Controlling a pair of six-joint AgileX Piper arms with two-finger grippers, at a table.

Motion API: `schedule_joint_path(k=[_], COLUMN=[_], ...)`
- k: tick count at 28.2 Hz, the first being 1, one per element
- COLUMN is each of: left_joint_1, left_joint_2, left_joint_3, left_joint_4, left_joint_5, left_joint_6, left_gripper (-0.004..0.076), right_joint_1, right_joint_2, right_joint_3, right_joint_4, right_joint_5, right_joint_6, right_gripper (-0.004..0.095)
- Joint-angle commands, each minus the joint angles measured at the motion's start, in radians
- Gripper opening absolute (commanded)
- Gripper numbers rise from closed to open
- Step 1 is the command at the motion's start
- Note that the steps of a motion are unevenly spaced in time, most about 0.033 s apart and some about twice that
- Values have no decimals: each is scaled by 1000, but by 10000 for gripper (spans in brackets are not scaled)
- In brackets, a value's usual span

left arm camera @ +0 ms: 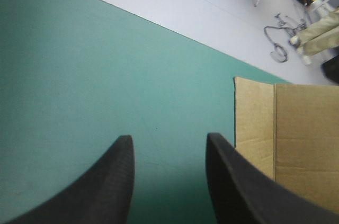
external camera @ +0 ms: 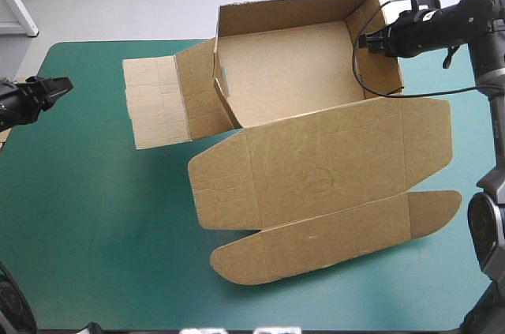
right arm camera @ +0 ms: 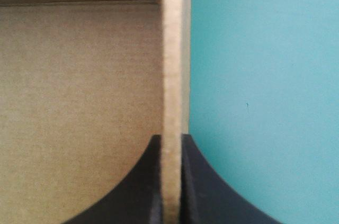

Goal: Fold the box

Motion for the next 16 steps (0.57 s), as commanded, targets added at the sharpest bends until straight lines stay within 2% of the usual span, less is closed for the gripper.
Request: schedule_joint_path(k=[1, 9, 16], left_joint_1=[11, -54, -213], left_joint_2=[13, 171, 286], left_joint_3=[54, 115, 115], left_joint_4=[-209, -215, -252], left_joint_5=[-11, 13, -37], left_joint_6=[81, 178, 256], left_gripper=[314, 314, 314], right_joint_1=[1, 1, 1], right_joint_2=[-52, -52, -62], right_joint_3=[-33, -33, -35], right_joint_4=[47, 106, 139], right_joint_5=[-41, -37, -37], right_joint_6=[5, 5, 5], right_gripper=[-17, -17, -17])
